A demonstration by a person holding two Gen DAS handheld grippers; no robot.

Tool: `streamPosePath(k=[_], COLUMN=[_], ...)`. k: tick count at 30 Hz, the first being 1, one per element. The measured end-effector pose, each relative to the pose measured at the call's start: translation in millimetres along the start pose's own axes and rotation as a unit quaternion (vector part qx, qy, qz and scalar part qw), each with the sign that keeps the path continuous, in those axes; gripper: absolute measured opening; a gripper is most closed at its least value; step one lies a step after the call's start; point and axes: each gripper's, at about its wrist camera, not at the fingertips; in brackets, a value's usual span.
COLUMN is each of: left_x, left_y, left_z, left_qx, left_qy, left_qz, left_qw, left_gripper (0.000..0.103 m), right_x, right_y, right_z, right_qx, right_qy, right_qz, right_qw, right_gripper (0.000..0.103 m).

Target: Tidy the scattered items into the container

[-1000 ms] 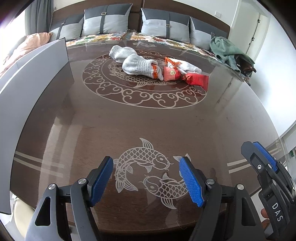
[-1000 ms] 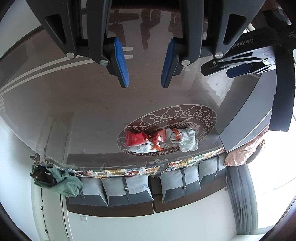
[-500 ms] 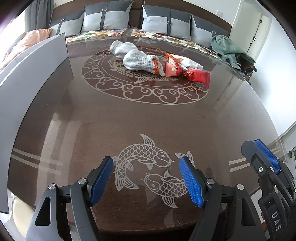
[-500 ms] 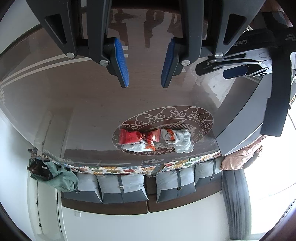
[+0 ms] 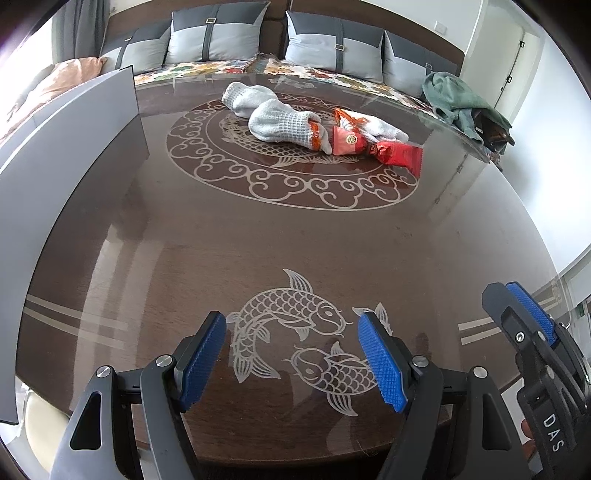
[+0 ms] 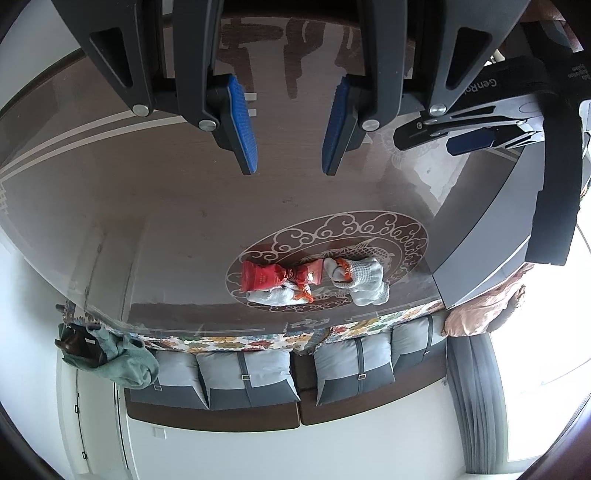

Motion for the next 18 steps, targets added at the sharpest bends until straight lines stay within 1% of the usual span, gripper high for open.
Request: streamPosePath(k=[18], left_x=[1.2], left_y=[-0.8], left_z=[1.3], left_qx=[-0.004], left_qy=[-0.014], left_qz=[0.002], left_qw=[0.9999], left_gripper=[0.073], right_x=[-2.2], right_y=[0.0], right_z=[2.6], right_qx=[-0.005], right_qy=[0.002], right_qz=[-0.005], right_qw=[1.000], right_gripper=[0.038])
Point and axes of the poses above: each gripper's, at about its wrist camera, not at the fingertips, and x roughly against the way its jaws point, z to its right, y to its underside, and after that the axes turned 14 degrees about -x, right-handed
